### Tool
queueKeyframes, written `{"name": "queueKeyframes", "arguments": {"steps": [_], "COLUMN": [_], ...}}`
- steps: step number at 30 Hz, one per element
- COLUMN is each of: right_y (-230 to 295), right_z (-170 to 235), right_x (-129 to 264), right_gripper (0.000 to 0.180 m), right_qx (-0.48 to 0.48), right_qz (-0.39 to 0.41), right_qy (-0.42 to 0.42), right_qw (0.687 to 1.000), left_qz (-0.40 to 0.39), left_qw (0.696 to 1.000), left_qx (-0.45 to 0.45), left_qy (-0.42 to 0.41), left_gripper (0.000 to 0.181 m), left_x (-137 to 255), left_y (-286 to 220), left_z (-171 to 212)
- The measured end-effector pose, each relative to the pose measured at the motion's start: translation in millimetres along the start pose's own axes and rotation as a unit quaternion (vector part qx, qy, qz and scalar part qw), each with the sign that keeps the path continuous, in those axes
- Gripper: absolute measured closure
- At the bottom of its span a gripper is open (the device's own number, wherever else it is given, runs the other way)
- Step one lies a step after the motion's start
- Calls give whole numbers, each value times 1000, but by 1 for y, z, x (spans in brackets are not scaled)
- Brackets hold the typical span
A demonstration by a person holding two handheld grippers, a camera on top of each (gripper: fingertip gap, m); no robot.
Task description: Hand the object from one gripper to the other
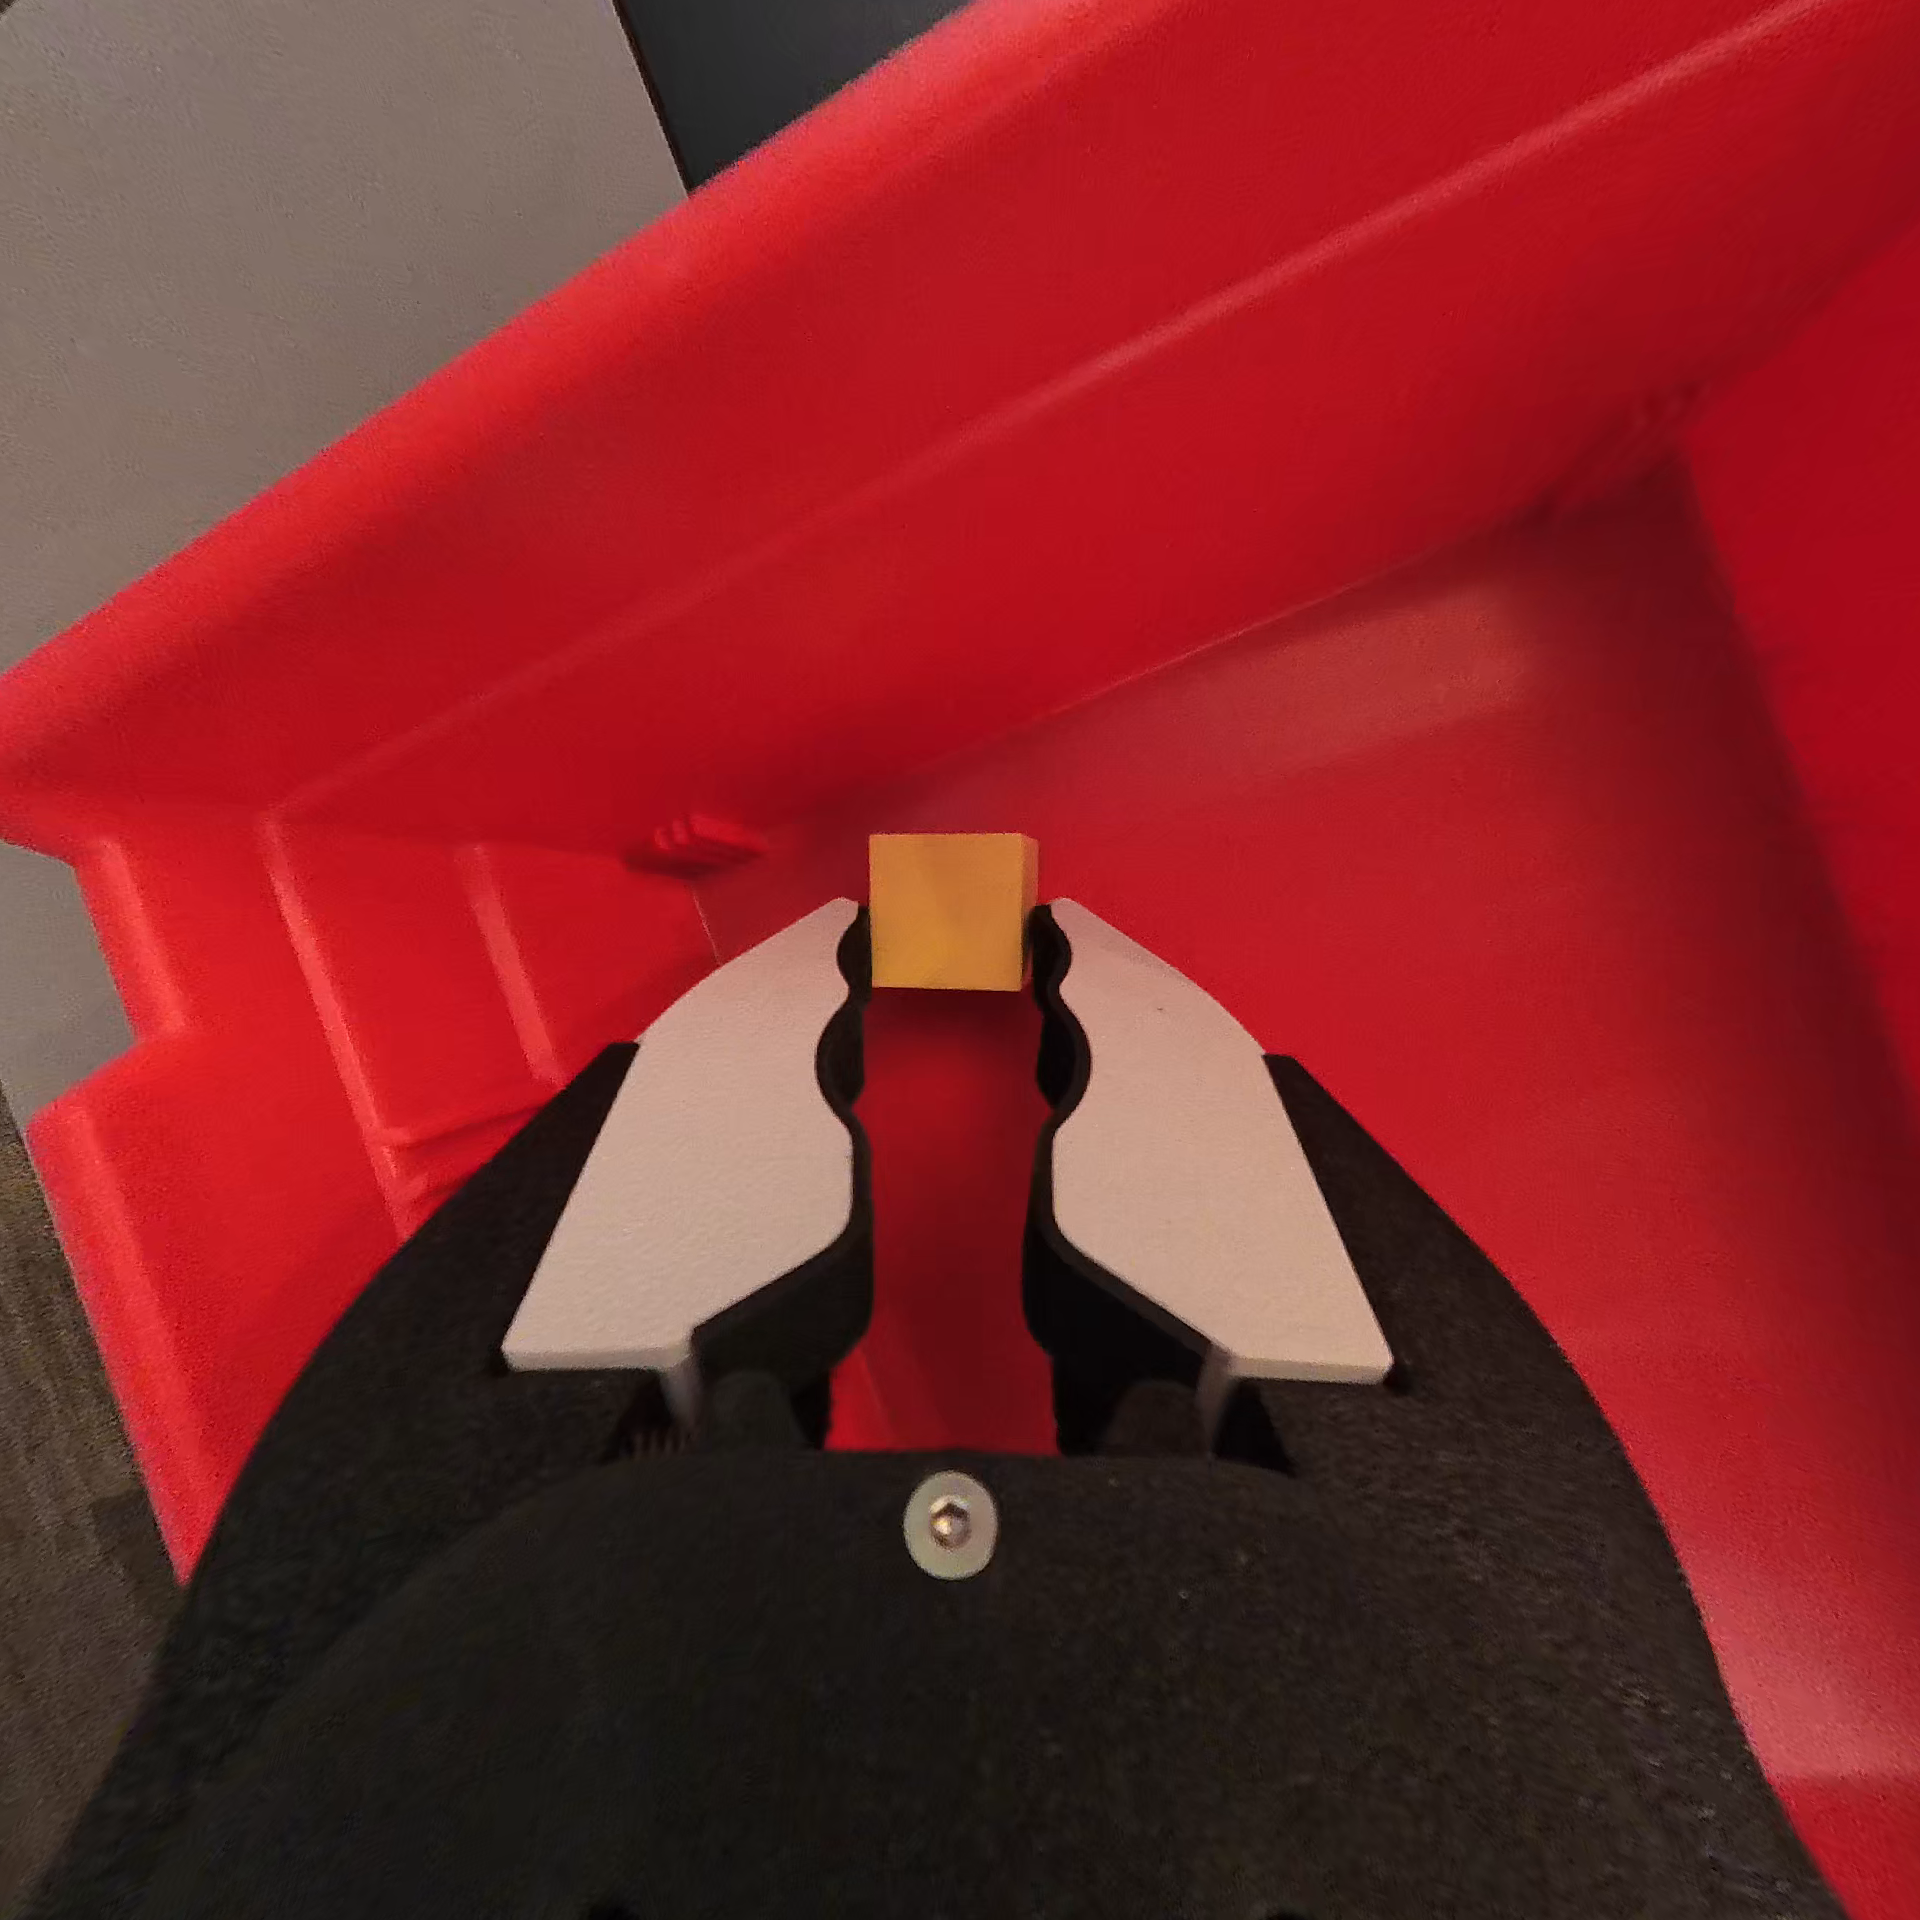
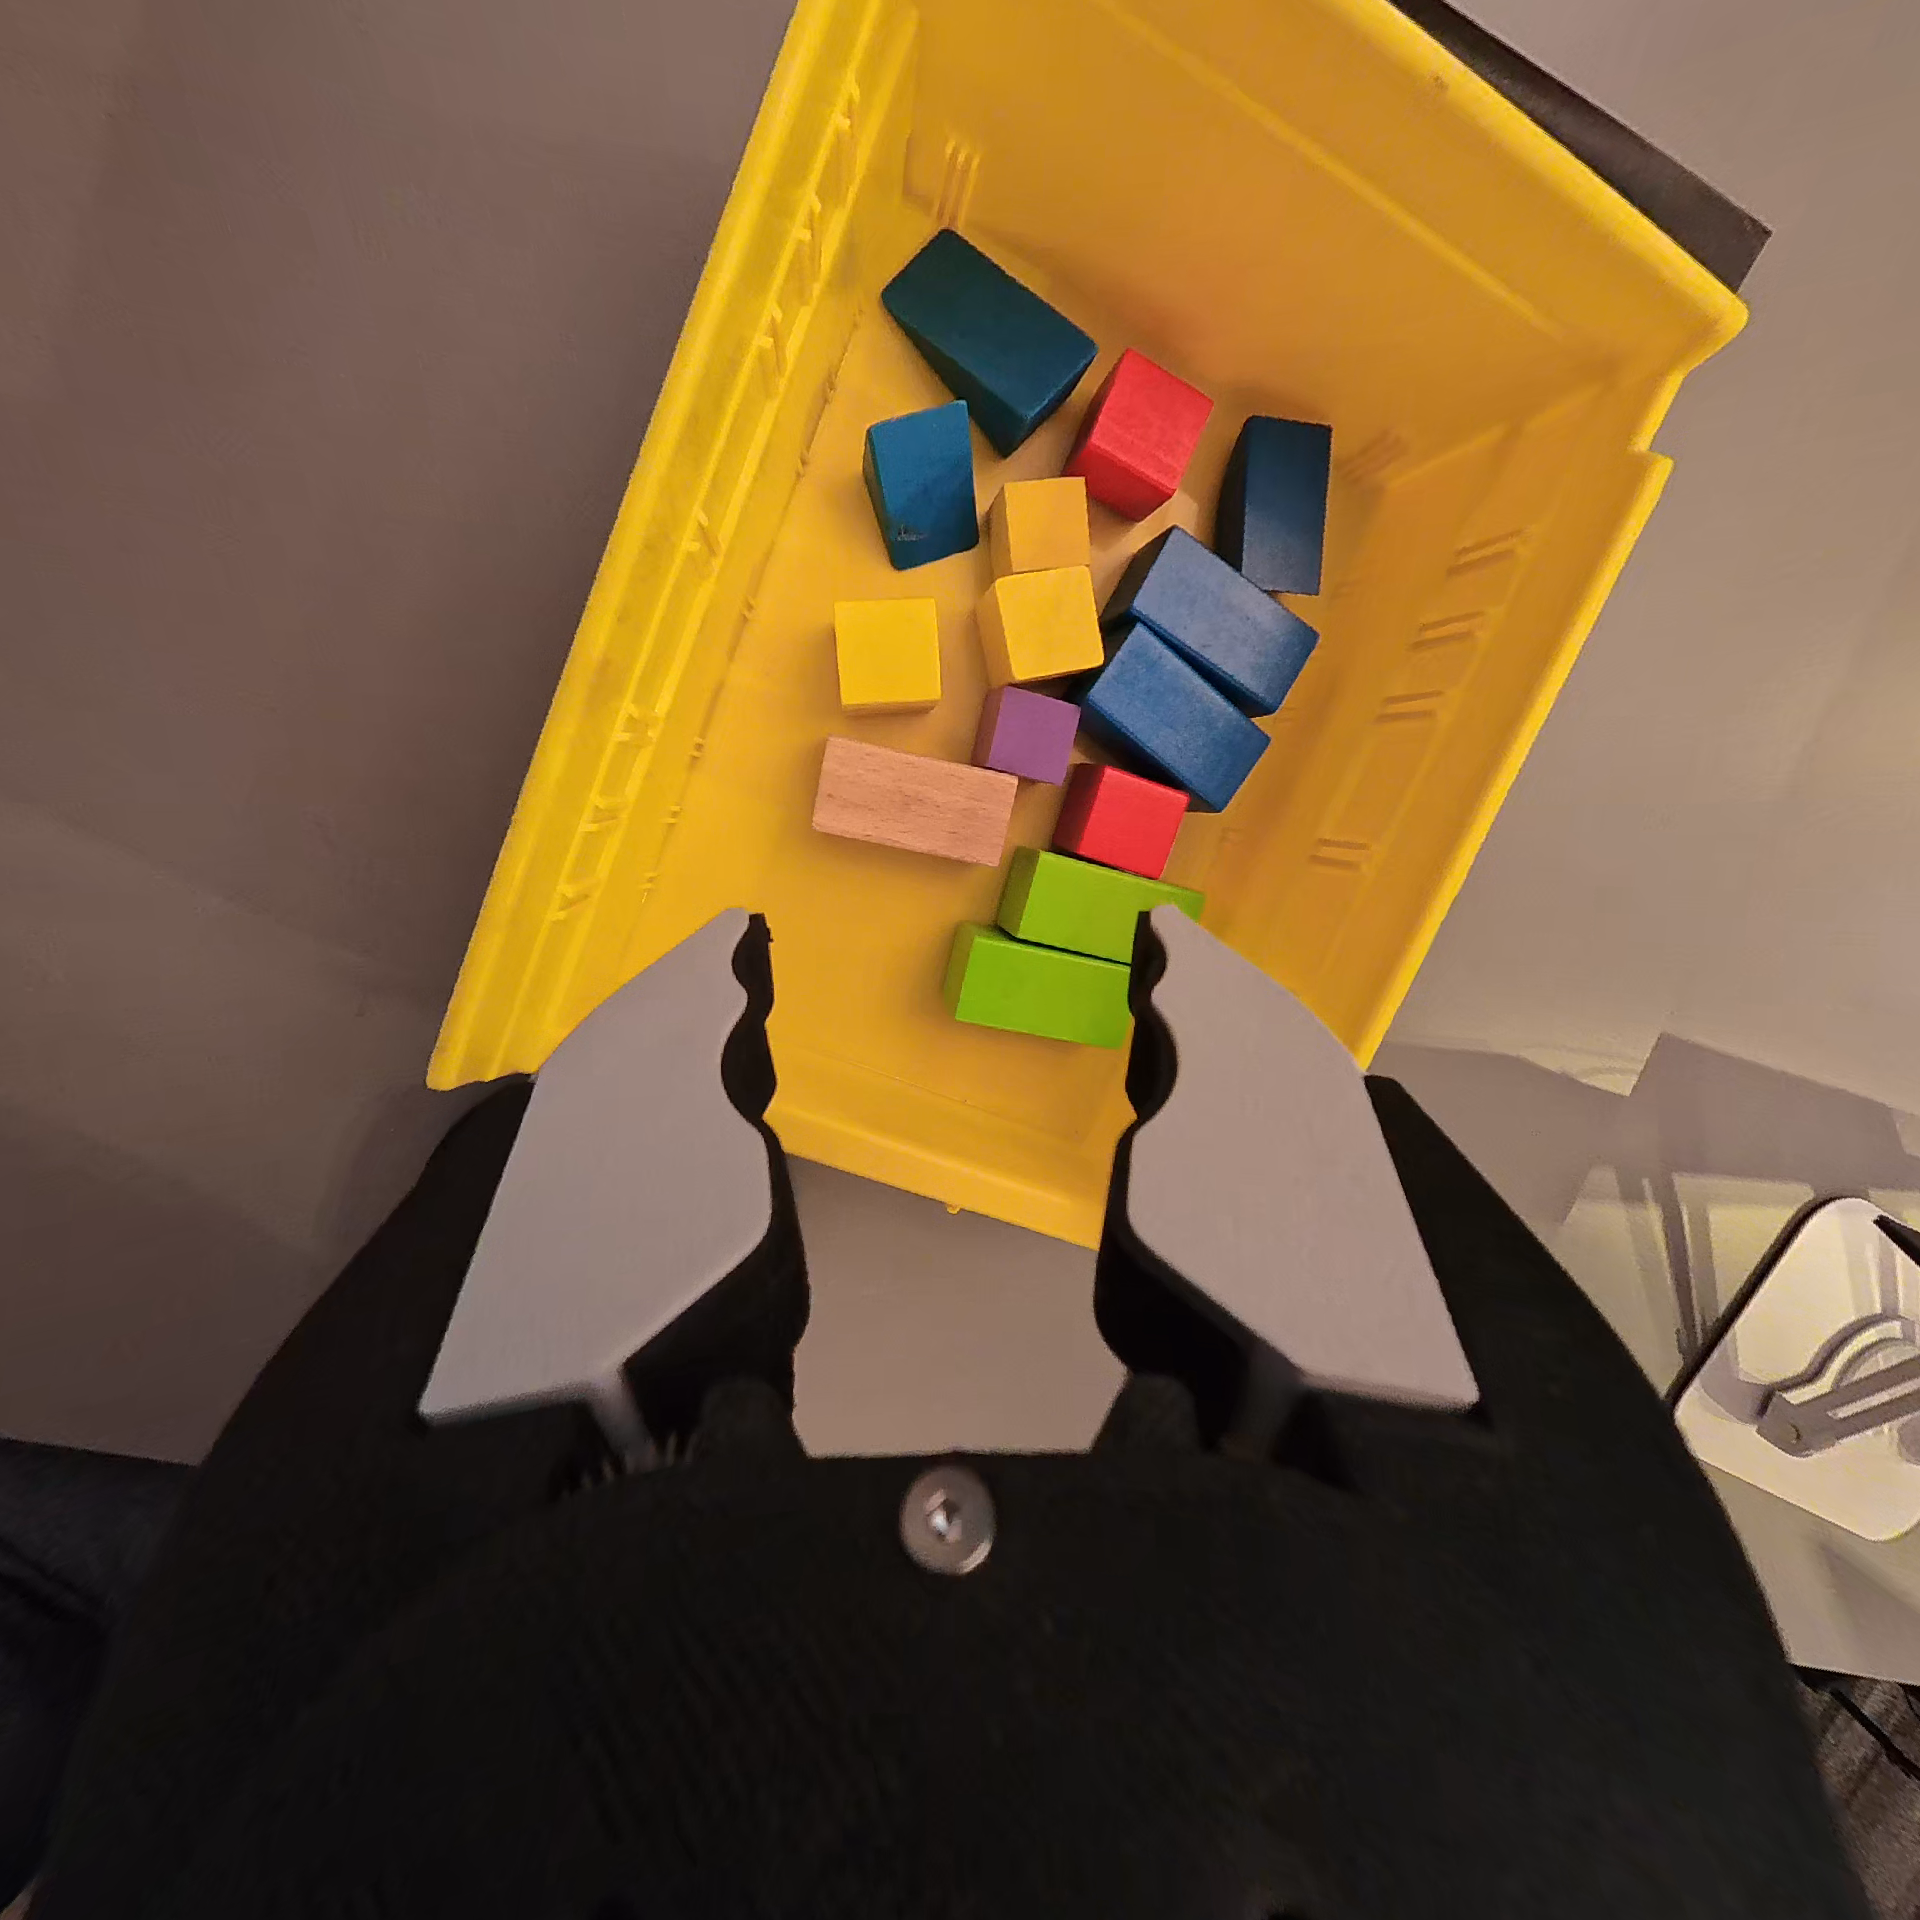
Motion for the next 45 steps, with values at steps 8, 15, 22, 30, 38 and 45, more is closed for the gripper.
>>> {"name": "queueKeyframes", "arguments": {"steps": [8, 15, 22, 30, 38, 45], "right_y": [0, 30, 105, 184, 200, 200], "right_z": [-4, -46, -112, -123, -116, -114], "right_x": [9, 42, 109, 134, 151, 150], "right_gripper": [114, 121, 119, 116, 131, 151], "right_qx": [0, 60, 165, 241, 199, 211], "right_qz": [16, -31, -64, 60, 53, 42], "right_qy": [-17, -173, -501, -697, -747, -743], "right_qw": [1000, 983, 847, 673, 632, 633], "left_qz": [-14, 11, 306, 619, 678, 683], "left_qw": [999, 981, 868, 698, 664, 657], "left_qx": [-14, -37, -105, -86, -86, -112], "left_qy": [-32, -190, -378, -350, -302, -300], "left_gripper": [153, 153, 153, 153, 153, 153], "left_x": [26, 112, 197, 226, 217, 220], "left_y": [-3, -40, -173, -281, -319, -329], "left_z": [-13, -58, -102, -100, -95, -91]}}
Point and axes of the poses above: each gripper's, where its closed fingertips meet, x back along the fingers, z out of its underside, y = z × x across the jaws, the point moved 4 cm from there along x, back along the fingers, and after that the axes turned 13 degrees about z, right-handed, at the moved point
